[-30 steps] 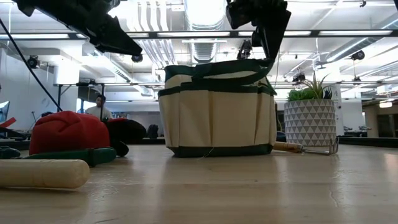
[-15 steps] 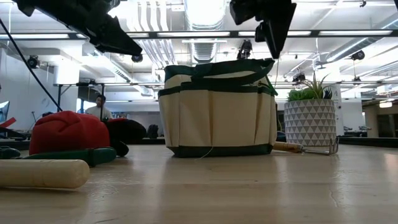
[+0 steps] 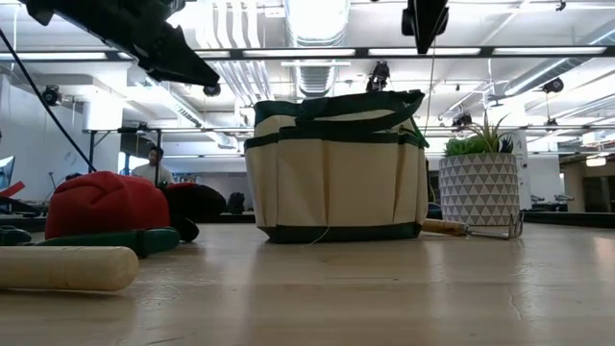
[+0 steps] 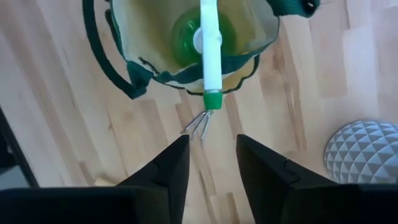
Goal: Pick & Place Garden tools in Gardening bag
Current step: Put the red gloves into the light brown gardening bag
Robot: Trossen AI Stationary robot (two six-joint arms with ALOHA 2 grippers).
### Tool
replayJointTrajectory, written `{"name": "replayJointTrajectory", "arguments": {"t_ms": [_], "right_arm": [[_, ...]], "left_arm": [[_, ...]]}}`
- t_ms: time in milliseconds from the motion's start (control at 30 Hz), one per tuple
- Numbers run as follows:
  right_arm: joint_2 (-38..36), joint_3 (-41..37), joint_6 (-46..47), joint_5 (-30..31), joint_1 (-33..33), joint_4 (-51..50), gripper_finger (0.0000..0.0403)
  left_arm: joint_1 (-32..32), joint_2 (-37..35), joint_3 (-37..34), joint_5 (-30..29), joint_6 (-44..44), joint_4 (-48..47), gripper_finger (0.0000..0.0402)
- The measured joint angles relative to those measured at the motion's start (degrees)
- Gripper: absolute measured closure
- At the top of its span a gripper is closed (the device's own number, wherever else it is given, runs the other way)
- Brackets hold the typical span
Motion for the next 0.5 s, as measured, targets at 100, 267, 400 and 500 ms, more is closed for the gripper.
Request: {"name": "replayJointTrajectory", "arguments": {"t_ms": [100,267,400,500], "right_arm": [[-1.98,-0.60,1.86,-0.04,0.71,0.02,0.0293],[-5.12,-2.45,4.91,-0.01,2.92,-0.07,0.0318],[-7.54,-4.52,7.08,0.02,5.41,0.01,0.0346],[-9.06,-7.14,7.56,0.13,7.20,0.32,0.0368]], "left_arm": [[0.00,-0.02,-0.26,0.00,-1.16,0.11,0.0197],[0.00,-0.04,-3.44,0.00,-7.10,1.88,0.0197],[0.00,-0.02,-7.13,0.02,-12.80,3.45,0.0197],[0.00,0.00,-7.73,0.05,-12.84,4.53,0.0197]]}}
